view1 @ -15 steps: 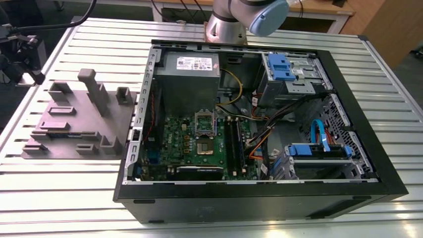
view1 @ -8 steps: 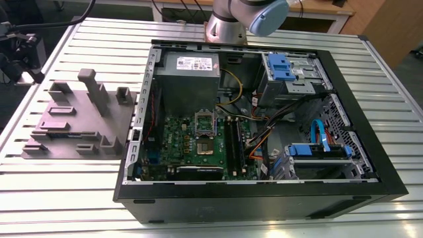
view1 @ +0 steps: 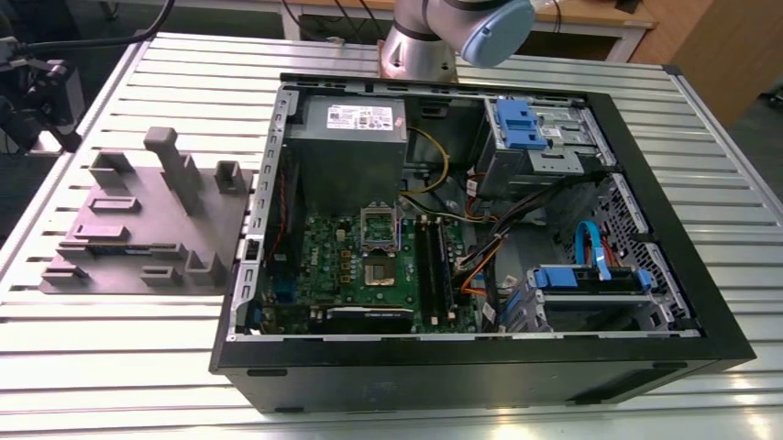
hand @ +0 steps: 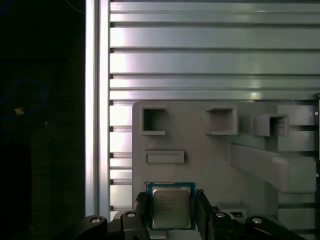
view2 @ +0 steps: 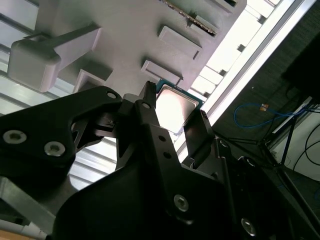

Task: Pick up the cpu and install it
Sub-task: 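Pick up the cpu and move it towards the insertion slot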

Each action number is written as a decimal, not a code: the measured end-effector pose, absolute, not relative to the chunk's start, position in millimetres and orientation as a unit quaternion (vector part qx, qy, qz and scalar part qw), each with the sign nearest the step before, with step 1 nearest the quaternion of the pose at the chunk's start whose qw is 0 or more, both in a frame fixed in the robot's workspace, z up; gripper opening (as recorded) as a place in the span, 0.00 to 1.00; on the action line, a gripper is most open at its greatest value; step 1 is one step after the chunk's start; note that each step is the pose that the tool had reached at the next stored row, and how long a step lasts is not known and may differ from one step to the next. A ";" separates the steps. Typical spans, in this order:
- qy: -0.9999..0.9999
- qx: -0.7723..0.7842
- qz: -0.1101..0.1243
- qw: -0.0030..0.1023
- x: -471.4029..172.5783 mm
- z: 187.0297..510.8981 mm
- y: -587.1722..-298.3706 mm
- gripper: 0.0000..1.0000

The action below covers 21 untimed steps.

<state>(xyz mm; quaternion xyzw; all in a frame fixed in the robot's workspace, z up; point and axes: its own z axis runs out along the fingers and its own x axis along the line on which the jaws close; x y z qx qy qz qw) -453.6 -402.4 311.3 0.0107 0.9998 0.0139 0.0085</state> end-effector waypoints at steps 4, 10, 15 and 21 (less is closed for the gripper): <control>1.000 0.011 0.014 0.009 -453.6 311.9 -402.1 0.47; 1.000 0.011 0.014 0.008 -453.6 314.1 -402.1 0.47; 1.000 0.011 0.014 0.008 -453.6 317.4 -402.2 0.47; 1.000 0.011 0.014 0.008 -453.6 324.0 -402.0 0.47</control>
